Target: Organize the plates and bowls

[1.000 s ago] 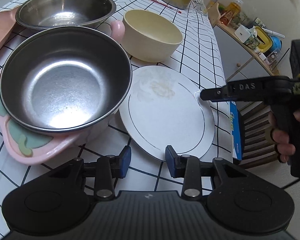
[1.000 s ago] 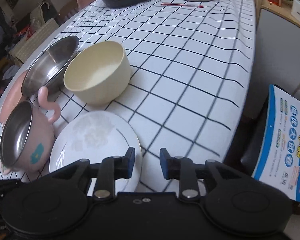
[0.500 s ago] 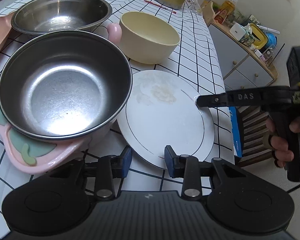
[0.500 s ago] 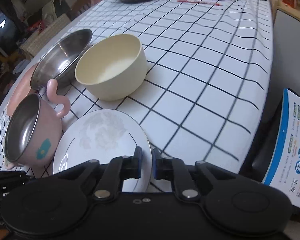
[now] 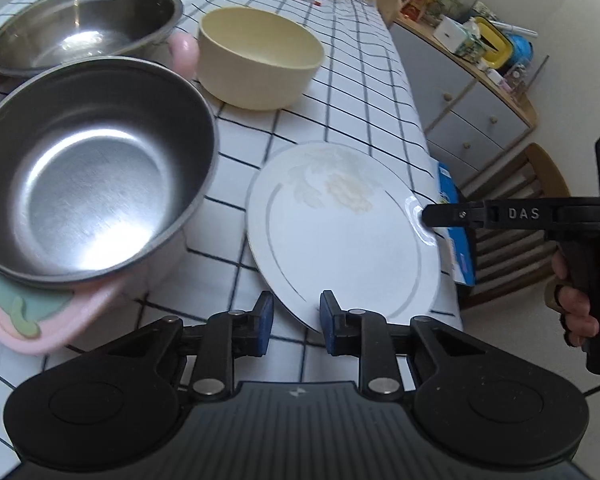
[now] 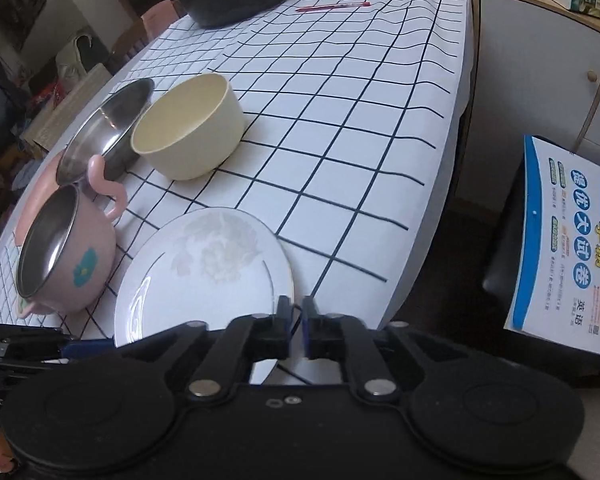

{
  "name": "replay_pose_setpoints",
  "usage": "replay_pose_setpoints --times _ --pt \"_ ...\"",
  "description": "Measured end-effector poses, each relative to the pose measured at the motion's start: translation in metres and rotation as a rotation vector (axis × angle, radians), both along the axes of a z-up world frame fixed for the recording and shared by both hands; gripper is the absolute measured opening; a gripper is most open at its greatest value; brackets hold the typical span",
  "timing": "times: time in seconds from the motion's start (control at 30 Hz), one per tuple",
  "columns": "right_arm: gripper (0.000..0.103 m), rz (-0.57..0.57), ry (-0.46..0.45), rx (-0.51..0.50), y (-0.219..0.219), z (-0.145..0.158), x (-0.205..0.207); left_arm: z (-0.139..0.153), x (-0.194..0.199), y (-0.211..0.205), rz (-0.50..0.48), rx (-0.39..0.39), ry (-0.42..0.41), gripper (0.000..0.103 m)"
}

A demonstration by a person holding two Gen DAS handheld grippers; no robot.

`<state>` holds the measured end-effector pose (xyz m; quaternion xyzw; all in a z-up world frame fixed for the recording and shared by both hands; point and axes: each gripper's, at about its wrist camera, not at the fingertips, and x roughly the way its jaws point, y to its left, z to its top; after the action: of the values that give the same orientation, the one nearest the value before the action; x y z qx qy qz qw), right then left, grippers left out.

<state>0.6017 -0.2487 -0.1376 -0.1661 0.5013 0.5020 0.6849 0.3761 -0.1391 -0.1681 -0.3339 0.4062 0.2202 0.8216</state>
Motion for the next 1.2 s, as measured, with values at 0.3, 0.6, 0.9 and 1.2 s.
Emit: replay_pose_setpoints --times 0.3,0.6,0.9,1.2 --pt "0.020 0.001 0.033 0.023 0.016 -0.013 0.003 0.000 0.002 0.009 0.061 -0.003 -0.001 0.023" --pt "0.013 -0.039 0.020 0.023 -0.005 -0.007 -0.017 0.006 -0.005 0.007 0.018 -0.003 -0.006 0.020" --pt "0.012 -0.171 0.039 0.058 -0.044 0.012 -0.046 0.027 -0.026 0.000 -0.056 -0.009 -0.060 0.020" --pt "0.010 -0.309 0.021 0.103 -0.071 0.045 -0.104 0.053 -0.064 0.000 -0.171 -0.011 -0.090 0.020"
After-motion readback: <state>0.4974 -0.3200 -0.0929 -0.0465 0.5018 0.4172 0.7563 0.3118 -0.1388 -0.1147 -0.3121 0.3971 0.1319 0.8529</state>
